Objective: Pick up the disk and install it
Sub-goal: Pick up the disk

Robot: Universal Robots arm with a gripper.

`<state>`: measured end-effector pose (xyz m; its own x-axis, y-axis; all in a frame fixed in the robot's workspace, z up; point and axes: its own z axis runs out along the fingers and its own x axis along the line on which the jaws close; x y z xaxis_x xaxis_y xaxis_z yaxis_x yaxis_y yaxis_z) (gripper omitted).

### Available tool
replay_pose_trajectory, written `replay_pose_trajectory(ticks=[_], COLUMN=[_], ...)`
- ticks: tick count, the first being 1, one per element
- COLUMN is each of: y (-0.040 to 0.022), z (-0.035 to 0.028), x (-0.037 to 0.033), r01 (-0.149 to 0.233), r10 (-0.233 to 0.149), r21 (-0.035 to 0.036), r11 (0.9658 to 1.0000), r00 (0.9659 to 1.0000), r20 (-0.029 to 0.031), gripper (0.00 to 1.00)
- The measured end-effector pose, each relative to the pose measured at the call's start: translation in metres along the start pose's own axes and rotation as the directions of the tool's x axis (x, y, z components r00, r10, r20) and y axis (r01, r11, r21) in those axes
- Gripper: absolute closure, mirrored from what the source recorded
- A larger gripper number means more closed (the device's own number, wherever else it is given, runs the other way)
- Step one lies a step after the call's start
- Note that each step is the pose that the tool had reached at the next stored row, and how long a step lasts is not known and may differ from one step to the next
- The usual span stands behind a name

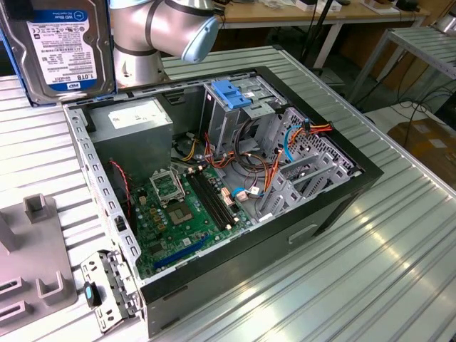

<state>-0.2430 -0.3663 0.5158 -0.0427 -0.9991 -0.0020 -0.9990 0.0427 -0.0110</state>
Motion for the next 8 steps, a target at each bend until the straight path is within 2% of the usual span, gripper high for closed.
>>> replay_pose_trajectory(ticks=[8], y=[-0.0079], z=[0.0001], x=[-0.0003], r01=[0.0], r10=[0.0], r21=[-0.0001], r11=[1.0], r00=[1.0], r20=[-0.0001], gripper=[0.63])
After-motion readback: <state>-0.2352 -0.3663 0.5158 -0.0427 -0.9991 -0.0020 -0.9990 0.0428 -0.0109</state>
